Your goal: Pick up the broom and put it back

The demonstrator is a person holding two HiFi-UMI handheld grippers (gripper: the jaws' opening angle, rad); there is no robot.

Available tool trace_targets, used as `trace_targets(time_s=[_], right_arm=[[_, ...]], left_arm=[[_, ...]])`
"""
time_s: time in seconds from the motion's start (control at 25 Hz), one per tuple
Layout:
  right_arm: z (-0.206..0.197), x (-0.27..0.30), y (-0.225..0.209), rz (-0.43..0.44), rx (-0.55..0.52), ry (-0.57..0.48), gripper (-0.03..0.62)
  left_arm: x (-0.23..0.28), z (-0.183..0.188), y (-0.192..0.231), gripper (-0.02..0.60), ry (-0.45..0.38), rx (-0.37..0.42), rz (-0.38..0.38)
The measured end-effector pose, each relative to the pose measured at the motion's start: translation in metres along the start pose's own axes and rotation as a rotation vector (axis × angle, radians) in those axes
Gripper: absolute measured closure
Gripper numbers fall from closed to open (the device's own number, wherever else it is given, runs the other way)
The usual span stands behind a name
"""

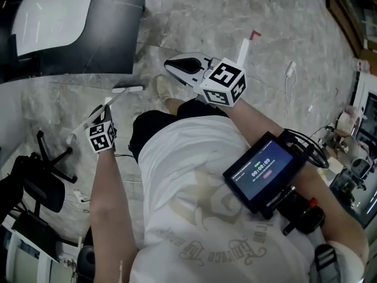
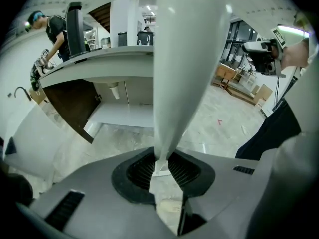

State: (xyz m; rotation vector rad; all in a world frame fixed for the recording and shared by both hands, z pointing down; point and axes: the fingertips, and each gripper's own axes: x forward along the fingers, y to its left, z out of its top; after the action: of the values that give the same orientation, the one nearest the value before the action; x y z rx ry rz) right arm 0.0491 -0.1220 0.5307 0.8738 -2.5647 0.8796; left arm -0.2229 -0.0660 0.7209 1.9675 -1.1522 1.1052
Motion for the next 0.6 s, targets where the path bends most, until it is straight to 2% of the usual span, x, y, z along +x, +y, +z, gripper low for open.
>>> trace_targets(time_s=[0.32, 0.48, 0.6], right_arm=[[0.000, 0.012, 0.025, 0.029, -0.030, -0.013, 0.576], [-0.007, 0.004, 0.061, 0.004, -0.048, -0.038, 0.576], [-0.010, 0.003, 0.068, 0.000, -0.045, -0.056, 0.576]], left_arm=[[-0.042, 0.000, 0.001, 0.489, -0.078, -0.024, 0.023], [-0.084, -0.010, -0.002, 0.489, -0.152, -0.037, 0.033], [-0.102, -0.007, -0.006, 0.489, -0.188, -0.036, 0.035]])
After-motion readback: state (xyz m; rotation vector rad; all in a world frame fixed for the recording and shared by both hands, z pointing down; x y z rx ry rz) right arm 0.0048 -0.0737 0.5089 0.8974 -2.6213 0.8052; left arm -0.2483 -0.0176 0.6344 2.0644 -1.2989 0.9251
